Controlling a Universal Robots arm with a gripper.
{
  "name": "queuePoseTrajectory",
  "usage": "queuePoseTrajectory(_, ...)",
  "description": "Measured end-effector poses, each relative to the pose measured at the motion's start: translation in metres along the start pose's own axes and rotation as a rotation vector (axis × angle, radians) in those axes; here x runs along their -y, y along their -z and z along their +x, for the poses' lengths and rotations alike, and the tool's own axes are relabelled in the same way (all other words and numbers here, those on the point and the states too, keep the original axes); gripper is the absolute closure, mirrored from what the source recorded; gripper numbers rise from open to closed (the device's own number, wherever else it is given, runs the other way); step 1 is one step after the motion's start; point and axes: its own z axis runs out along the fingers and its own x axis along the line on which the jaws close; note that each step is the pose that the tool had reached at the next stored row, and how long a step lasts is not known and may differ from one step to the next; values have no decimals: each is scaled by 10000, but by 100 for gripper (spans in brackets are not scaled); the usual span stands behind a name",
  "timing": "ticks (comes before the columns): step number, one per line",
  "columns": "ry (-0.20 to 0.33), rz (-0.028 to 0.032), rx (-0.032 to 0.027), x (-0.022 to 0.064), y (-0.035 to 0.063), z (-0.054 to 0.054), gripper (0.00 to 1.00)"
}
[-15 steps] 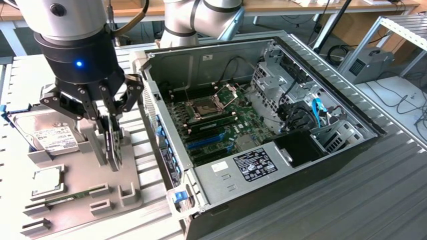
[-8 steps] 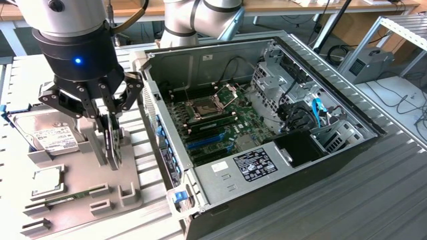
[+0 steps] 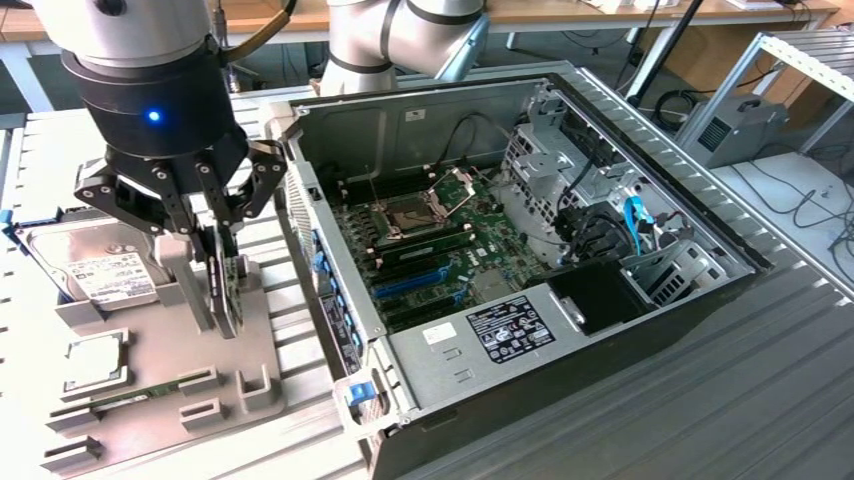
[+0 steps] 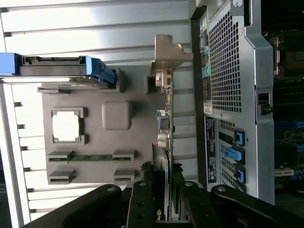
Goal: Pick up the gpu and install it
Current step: 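Pick up the gpu and move the gpu toward the slot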
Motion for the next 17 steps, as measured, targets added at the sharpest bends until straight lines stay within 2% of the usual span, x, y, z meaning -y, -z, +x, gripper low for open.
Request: queuePoseTrajectory(17,0,-1,0,2,90,-3,74)
